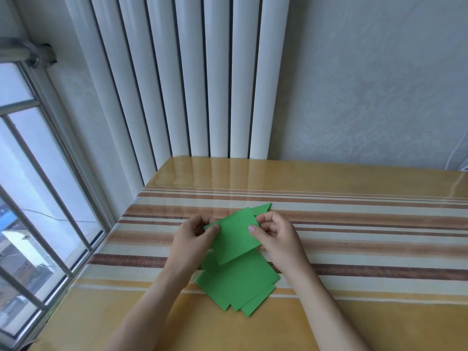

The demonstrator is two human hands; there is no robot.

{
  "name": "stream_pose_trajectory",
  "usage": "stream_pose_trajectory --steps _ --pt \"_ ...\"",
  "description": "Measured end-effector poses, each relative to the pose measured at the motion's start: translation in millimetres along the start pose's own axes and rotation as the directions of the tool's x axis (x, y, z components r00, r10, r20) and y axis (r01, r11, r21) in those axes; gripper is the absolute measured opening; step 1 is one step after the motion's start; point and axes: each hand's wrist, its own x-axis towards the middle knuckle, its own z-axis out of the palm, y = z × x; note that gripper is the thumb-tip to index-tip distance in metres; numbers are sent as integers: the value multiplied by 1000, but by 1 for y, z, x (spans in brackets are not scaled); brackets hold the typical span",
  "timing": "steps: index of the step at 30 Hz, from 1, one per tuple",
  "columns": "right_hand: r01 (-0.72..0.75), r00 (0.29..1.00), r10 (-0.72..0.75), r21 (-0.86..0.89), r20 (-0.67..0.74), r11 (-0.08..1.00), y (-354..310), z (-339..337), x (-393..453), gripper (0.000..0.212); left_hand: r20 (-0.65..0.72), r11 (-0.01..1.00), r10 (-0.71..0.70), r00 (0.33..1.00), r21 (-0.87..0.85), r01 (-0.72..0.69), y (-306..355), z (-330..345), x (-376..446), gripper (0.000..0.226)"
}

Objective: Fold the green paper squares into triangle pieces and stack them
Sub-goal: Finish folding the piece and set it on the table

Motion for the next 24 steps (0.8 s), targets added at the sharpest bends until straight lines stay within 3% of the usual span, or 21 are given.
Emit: stream_pose_trajectory --steps 5,9,14,19,24 --pt "14 997 -17 36 77 999 0 -1 -1 3 121 965 85 989 237 -112 1 5 -4 7" --pt "21 986 -23 16 165 1000 -1 2 -2 4 116 967 124 985 209 -147 7 8 -9 18" --pt "-60 995 49 137 82 989 -2 2 -1 14 89 997 -19 996 70 13 11 7 -10 25" --pt "-88 989 62 192 137 977 0 2 -2 7 20 989 -120 993 -85 121 16 7 -10 23" --pt "-55 991 35 157 128 986 1 2 -1 6 -13 996 -67 998 -56 66 12 6 -9 26"
